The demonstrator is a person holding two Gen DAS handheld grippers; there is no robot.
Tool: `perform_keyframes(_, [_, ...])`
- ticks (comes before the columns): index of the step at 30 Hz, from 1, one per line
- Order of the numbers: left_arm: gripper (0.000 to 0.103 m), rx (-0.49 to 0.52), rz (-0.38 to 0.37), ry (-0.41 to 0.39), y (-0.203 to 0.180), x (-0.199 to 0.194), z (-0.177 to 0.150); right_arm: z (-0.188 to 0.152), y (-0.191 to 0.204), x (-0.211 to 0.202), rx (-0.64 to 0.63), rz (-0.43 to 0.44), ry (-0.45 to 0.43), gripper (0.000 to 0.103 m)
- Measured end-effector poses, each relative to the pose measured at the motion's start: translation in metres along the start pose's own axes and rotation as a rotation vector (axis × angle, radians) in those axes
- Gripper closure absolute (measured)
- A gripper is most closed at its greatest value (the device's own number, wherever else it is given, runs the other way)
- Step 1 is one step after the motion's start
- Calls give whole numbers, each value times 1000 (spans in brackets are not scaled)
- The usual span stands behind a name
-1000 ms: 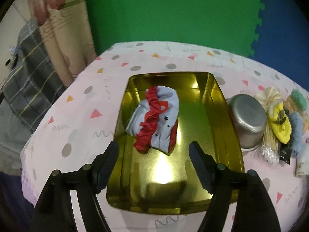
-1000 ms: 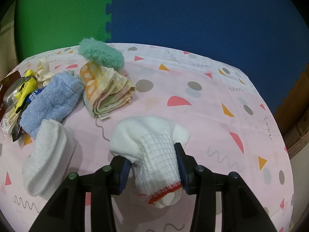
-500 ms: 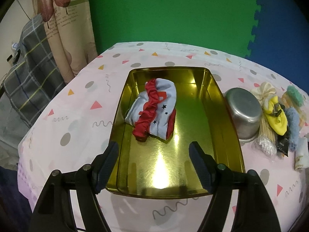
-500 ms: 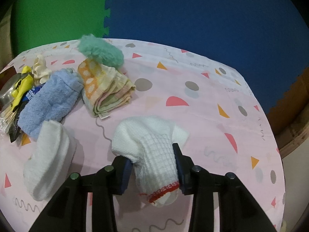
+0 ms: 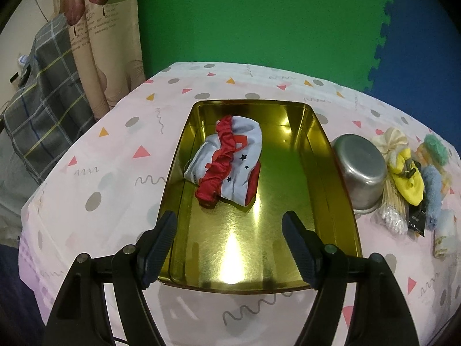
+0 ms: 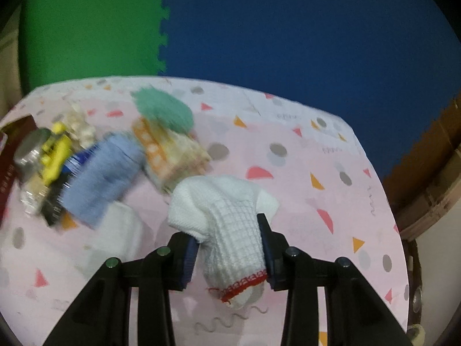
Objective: Organize soft objects
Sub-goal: 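Carry the white sock into the tin tray and release it with the right tool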
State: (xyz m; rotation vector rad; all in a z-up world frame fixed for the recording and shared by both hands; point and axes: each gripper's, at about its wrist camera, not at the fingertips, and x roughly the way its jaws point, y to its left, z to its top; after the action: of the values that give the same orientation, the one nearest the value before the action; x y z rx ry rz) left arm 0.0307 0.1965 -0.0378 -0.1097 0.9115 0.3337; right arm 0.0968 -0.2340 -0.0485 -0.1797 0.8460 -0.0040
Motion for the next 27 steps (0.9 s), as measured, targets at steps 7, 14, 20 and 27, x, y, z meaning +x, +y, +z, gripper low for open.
perform_keyframes(7, [22, -6, 33, -38, 0, -6, -1, 23, 50, -30, -68, 121, -56, 65])
perform_keyframes(14, [18, -38, 71, -80, 8, -13, 3, 33, 119, -33, -127, 312, -38, 65])
perform_keyframes(20, [14, -131, 124, -124, 31, -22, 8, 40, 191, -46, -213, 446, -47, 65])
perform_keyframes(27, [13, -184, 172, -102, 54, -18, 13, 45, 260, -57, -297, 545, -47, 65])
